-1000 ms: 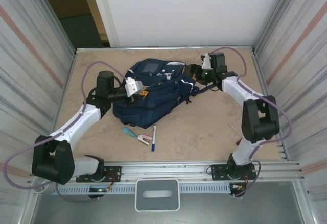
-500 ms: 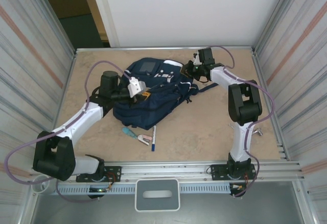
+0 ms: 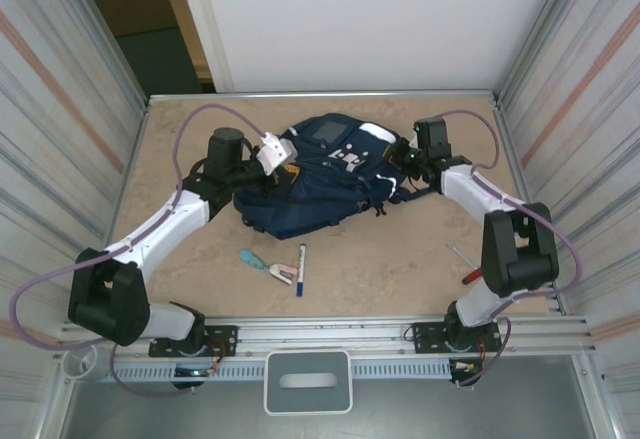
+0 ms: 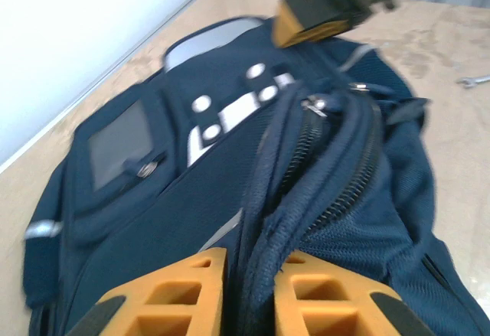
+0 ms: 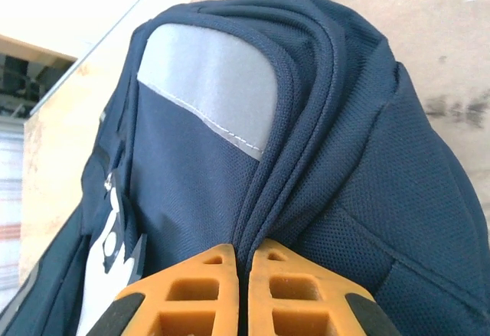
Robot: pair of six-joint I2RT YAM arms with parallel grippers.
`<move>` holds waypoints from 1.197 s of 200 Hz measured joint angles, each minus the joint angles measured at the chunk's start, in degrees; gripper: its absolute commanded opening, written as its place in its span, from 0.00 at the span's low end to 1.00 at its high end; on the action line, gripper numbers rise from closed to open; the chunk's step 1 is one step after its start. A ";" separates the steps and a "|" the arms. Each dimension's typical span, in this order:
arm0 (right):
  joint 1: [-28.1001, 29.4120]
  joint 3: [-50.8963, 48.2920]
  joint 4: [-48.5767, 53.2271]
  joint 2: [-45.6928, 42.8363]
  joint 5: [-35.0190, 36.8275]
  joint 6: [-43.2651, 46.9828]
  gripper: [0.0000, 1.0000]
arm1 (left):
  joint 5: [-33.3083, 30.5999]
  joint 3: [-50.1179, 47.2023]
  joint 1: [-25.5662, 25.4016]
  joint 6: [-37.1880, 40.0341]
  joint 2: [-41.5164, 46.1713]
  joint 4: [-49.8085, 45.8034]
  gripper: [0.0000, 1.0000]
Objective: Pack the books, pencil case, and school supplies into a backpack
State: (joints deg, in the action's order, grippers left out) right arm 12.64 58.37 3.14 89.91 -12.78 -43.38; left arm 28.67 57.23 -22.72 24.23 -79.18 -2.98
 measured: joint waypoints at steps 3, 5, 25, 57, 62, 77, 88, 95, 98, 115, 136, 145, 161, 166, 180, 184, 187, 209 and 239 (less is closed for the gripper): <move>0.02 -0.70 -0.17 -0.59 0.28 -0.15 0.00 | -0.57 0.35 0.00 -0.52 -0.28 -0.28 0.23; 0.02 -0.98 -0.20 -0.90 0.46 -0.20 0.00 | -0.96 0.61 0.00 -0.81 -0.55 -0.48 0.24; 0.63 -5.22 -1.55 -4.52 2.67 -1.29 0.00 | -4.24 2.54 0.48 -4.70 -2.75 -2.45 0.31; 4.44 -9.49 -2.99 -8.11 5.90 -2.16 0.00 | -7.58 2.78 4.44 -12.63 -4.50 -4.68 0.45; 5.20 -9.97 -3.34 -8.46 6.21 -2.45 0.01 | -7.89 2.75 5.20 -13.75 -4.52 -4.92 0.46; 7.39 -11.26 -4.35 -9.05 7.26 -2.67 0.05 | -8.76 2.54 7.52 -17.11 -4.50 -4.92 0.51; 8.70 -11.89 -4.74 -9.05 7.56 -2.69 0.08 | -9.01 1.77 9.16 -19.30 -4.17 -4.44 0.55; 9.33 -12.20 -4.76 -9.05 7.69 -2.67 0.10 | -9.09 0.83 10.21 -20.81 -3.69 -4.20 0.58; 9.64 -12.33 -4.70 -9.05 7.72 -2.67 0.11 | -9.14 0.39 10.60 -21.40 -3.41 -4.17 0.59; 10.49 -12.76 -4.02 -9.05 7.72 -2.21 0.20 | -9.75 -2.78 13.14 -24.39 -0.96 -3.52 0.67; 10.60 -12.85 -2.23 -9.09 7.54 0.50 0.33 | -11.02 -5.92 15.52 -27.15 3.02 -2.21 0.72; 10.71 -12.85 -1.31 -9.44 7.43 1.95 0.39 | -11.37 -6.75 15.93 -27.89 4.90 -1.73 0.73; 11.02 -12.70 0.74 -10.80 7.93 4.50 0.47 | -11.85 -7.85 15.98 -28.92 8.46 -0.79 0.76; 11.13 -12.44 1.55 -11.34 8.20 5.35 0.49 | -11.93 -8.26 15.98 -29.22 9.55 -0.42 0.77; 11.41 -11.23 3.80 -13.14 9.11 7.80 0.54 | -12.28 -9.57 15.98 -30.08 12.41 0.44 0.79; 11.41 -10.84 4.31 -13.55 9.46 8.59 0.55 | -12.33 -10.08 15.98 -30.36 13.20 0.79 0.80; 11.41 -10.49 4.63 -13.94 9.81 8.92 0.56 | -12.41 -10.43 15.98 -30.60 13.79 0.96 0.80; 11.52 -7.85 7.21 -16.55 12.39 12.50 0.61 | -12.46 -13.70 15.98 -33.35 16.83 3.72 0.81; 11.52 -4.87 9.68 -18.14 15.52 15.87 0.65 | -12.48 -17.66 15.98 -38.66 17.51 7.19 0.81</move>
State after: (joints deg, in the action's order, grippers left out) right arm 24.16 53.49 12.82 71.77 2.74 -27.51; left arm 16.19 39.57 -6.74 -14.44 -61.67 4.21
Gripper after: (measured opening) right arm 0.633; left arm 0.815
